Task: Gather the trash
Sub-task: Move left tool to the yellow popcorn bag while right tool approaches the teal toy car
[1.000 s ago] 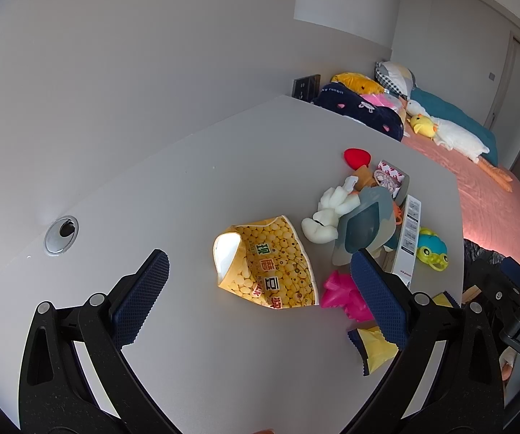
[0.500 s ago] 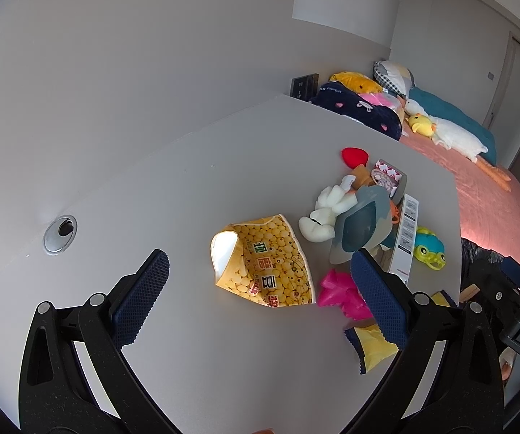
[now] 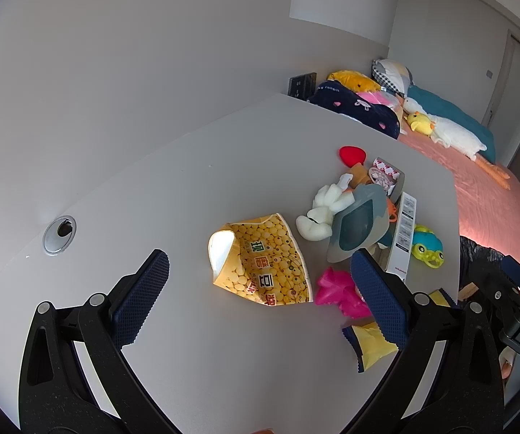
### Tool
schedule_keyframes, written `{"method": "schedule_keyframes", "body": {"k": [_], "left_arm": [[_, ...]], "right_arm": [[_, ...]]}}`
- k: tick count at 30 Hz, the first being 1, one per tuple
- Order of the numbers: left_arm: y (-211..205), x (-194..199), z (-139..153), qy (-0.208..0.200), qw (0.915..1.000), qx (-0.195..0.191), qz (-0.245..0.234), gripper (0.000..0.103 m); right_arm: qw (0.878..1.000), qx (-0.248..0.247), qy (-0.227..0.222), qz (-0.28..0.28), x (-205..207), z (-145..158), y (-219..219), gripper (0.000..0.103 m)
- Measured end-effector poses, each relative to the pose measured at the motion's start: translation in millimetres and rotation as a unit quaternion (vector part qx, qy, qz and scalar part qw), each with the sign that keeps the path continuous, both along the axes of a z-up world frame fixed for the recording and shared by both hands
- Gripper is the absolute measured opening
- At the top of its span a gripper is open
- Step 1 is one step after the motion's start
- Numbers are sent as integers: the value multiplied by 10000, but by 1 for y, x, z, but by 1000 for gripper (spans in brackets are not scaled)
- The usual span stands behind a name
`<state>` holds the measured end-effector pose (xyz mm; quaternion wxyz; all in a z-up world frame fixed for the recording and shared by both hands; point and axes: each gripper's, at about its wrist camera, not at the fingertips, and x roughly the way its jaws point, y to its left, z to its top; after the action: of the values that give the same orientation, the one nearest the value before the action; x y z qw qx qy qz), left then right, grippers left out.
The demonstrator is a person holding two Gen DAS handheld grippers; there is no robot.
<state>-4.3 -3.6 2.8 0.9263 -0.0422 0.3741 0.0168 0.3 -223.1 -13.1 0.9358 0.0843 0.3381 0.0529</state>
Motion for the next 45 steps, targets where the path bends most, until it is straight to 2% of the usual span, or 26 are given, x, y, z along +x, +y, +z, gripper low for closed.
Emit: {"method": "schedule_keyframes", "body": {"k": [22, 33, 45], "left_arm": [[-1, 0, 0, 31, 10000, -15, -54, 97], [5, 9, -15, 199, 9998, -97, -15, 97], [21, 23, -39, 441, 9985, 61, 306, 97]], "right_arm": [[10000, -8, 7, -3, -3, 0, -3, 101], [9997, 56, 225, -26, 8, -15, -9, 101], [9991, -129, 394, -61, 35, -37, -11, 100]]}}
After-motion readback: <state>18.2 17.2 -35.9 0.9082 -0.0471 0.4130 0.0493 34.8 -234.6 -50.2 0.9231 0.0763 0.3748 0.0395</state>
